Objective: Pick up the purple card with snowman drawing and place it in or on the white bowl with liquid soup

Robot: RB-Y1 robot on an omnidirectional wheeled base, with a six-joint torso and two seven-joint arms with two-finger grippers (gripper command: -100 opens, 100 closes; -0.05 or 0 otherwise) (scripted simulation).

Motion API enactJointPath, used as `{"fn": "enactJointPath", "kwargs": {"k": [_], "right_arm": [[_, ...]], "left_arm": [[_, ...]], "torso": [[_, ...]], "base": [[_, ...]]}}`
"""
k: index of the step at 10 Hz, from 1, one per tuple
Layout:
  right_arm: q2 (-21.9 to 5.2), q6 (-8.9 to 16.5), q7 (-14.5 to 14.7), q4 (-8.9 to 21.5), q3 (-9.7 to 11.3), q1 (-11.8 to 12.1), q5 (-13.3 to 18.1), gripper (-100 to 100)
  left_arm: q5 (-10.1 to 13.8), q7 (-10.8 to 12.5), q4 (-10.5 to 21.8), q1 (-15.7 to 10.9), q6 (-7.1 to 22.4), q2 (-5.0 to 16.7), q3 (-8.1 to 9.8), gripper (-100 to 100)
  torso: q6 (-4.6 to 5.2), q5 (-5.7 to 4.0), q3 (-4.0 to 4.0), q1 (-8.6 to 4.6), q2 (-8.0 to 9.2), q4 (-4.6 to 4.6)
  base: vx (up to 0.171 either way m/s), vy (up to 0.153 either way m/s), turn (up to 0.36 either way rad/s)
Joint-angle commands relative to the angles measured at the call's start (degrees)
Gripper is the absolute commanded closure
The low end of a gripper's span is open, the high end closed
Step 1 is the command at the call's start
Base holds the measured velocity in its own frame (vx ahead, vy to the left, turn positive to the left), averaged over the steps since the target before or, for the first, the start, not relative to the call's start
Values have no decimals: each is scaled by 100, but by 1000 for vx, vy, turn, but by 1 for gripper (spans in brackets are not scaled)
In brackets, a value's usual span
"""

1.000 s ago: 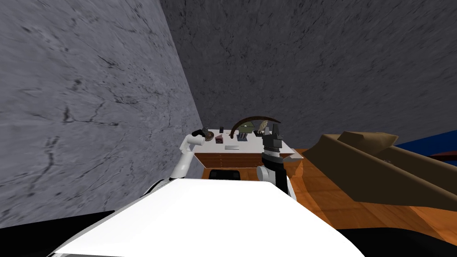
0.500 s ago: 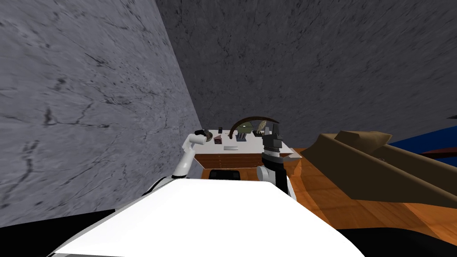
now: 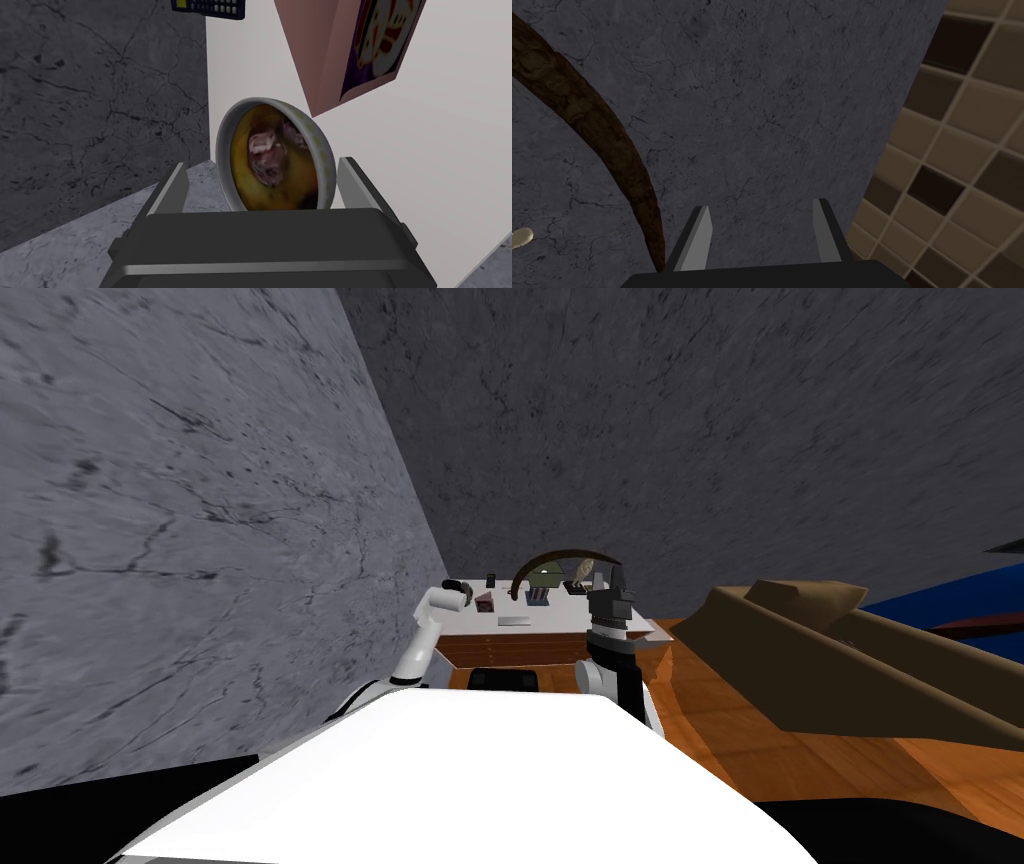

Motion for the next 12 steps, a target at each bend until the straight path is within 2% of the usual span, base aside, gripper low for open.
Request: {"fn": "enactJointPath", "kwargs": {"k": [1, 5, 6, 7, 8, 9, 10, 11, 12], "right_arm": [[0, 0, 0, 0, 0, 0, 0, 0], [0, 0, 0, 0, 0, 0, 0, 0], [0, 0, 0, 0, 0, 0, 0, 0], [0, 0, 0, 0, 0, 0, 0, 0], [0, 0, 0, 0, 0, 0, 0, 0], [0, 0, 0, 0, 0, -1, 0, 0], [0, 0, 0, 0, 0, -1, 0, 0], [0, 0, 0, 0, 0, -1, 0, 0], [0, 0, 0, 0, 0, -1, 0, 0]], "left_arm": [[-48, 58, 88, -34, 254, -62, -41, -100], [-111, 153, 254, -117, 714, -279, -105, -100], [-94, 123, 136, -54, 661, -225, -98, -100], [-98, 130, 134, -54, 695, -235, -103, 0], [-29, 83, 411, -184, 559, -142, 30, -100], [40, 37, 549, -314, 427, -50, 163, -100], [40, 37, 661, -314, 427, -50, 163, -100], [108, -9, 863, -444, 295, 42, 296, -100], [108, -9, 966, -444, 295, 42, 296, -100]], "torso": [[0, 0, 0, 0, 0, 0], [-1, 0, -1, 0, -2, 0], [0, 0, -1, -1, -2, -1], [-2, 1, 2, 6, 3, 1], [-1, 2, 4, 12, 8, 2], [1, 2, 10, 10, 18, 4], [0, 1, 17, 5, 30, 7], [-1, 1, 17, 4, 30, 7], [0, 0, 19, 1, 33, 7]], "base": [[27, -47, -31], [31, -38, -24], [16, -17, -5], [0, 0, 0], [-31, -14, -114], [-65, -31, -155], [-54, -32, -33], [-59, -40, -79], [-46, -27, -48]]}}
